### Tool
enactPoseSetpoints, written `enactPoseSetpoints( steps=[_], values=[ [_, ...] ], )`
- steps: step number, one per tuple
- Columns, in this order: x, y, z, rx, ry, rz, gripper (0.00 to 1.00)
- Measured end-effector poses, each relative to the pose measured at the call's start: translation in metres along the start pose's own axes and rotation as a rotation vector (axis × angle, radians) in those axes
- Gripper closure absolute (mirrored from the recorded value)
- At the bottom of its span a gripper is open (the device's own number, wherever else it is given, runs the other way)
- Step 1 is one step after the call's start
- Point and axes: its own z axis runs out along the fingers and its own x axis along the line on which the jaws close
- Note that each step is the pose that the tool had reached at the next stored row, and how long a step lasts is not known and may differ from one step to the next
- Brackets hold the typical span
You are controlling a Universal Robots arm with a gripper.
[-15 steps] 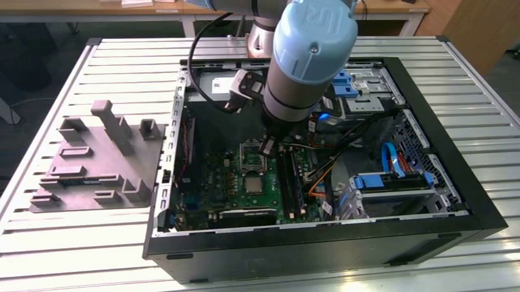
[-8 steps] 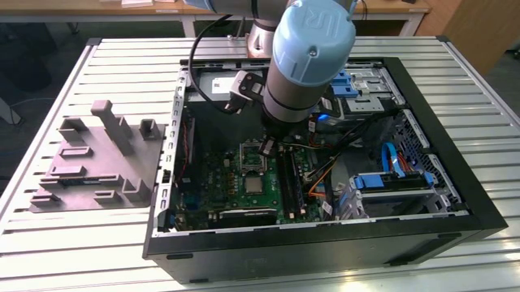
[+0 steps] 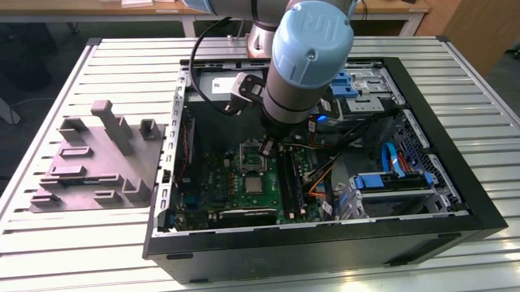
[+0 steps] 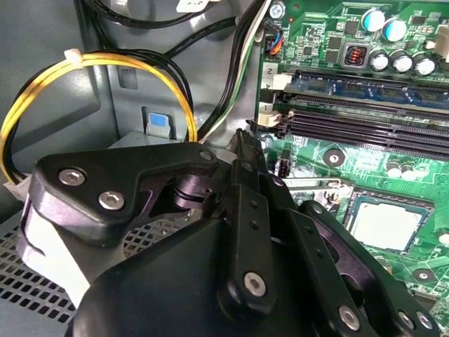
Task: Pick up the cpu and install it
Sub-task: 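Close the cpu cover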
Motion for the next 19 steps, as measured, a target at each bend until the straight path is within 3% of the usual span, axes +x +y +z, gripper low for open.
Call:
enactPoseSetpoints(
  steps=[4, 15, 17, 19],
  values=[
    [-0.0001, 0.0018, 0.0006, 0.0006, 0.0012, 0.0, 0.89],
    [-0.003, 0.006, -0.0006, 0.0107, 0.0227, 0.001, 0.89],
    [-0.004, 0.0067, -0.0011, 0.014, 0.0291, 0.002, 0.89],
    [-0.0049, 0.0072, -0.0014, 0.0205, 0.0411, 0.002, 0.89]
  ],
)
